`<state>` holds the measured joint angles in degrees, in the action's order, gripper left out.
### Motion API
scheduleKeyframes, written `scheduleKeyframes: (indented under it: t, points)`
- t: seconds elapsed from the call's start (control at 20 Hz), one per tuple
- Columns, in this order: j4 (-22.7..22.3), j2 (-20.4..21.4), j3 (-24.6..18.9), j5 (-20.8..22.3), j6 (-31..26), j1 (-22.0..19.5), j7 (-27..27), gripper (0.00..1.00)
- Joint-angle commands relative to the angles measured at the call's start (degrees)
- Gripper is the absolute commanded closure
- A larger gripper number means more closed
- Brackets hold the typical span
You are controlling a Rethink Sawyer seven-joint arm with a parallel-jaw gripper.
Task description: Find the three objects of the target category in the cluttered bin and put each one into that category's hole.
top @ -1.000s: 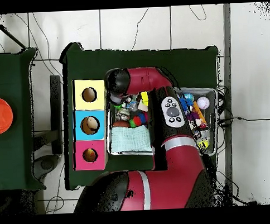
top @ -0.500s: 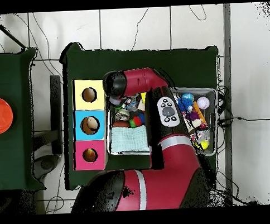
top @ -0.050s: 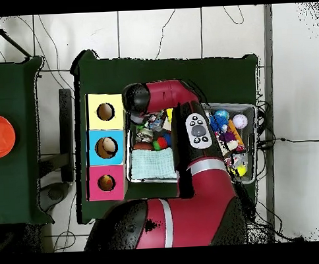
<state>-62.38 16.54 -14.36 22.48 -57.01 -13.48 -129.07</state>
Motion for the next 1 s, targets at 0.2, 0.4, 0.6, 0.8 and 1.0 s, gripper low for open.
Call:
scheduleKeyframes:
  t: [0.2, 0.4, 0.6, 0.8, 1.0]
  points:
    - [1.3, -2.6, -0.9, 4.0, 1.9, -1.6, 9.6, 1.00]
    - [1.4, -2.4, -1.4, 3.3, 1.9, -2.3, 9.7, 1.00]
    - [-1.3, -0.6, -1.3, 3.0, 2.5, -2.4, 9.0, 1.00]
    - [-4.0, 2.6, -1.3, 2.1, 0.9, -2.9, 9.7, 1.00]
    - [-5.9, 6.5, -1.7, 0.8, -3.1, -3.5, 11.2, 1.00]
